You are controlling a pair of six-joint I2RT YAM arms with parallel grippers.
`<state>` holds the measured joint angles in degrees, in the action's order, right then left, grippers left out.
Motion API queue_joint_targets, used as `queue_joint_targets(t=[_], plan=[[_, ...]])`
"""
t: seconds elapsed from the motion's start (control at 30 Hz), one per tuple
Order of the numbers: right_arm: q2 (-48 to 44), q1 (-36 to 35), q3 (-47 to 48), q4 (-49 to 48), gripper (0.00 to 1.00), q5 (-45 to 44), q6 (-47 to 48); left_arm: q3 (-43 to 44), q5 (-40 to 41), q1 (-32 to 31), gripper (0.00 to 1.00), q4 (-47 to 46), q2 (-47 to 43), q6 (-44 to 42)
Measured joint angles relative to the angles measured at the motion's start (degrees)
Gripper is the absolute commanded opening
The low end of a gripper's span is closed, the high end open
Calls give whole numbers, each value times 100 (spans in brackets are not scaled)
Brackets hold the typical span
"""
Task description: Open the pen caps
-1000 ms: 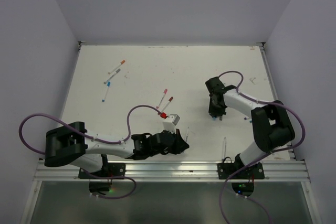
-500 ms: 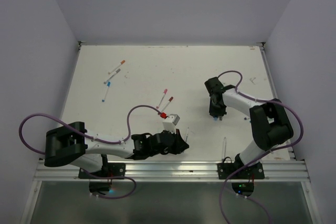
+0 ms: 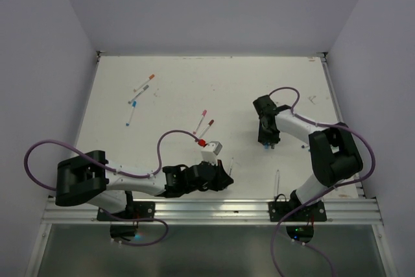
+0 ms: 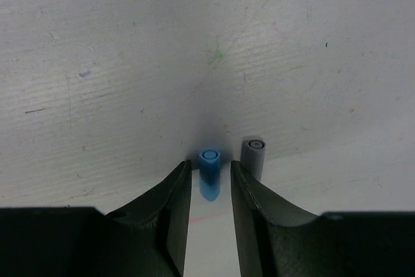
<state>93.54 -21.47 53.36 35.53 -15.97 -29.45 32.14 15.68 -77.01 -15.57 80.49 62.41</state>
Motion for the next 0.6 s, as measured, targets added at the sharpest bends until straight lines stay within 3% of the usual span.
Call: queue_joint_targets(t=[0.23,0.43,0.6], plan=[[-881,0,46,264,36,66,-7,280,-4,-52,1,0,498,4],[-2553,0,1086,1099,49,-96,-94,1263,-74,-195,1,2,1502,68],[-3167,0,1676,1620,51,-227,-160,1991,-192,-258,4,-20,2260,236]])
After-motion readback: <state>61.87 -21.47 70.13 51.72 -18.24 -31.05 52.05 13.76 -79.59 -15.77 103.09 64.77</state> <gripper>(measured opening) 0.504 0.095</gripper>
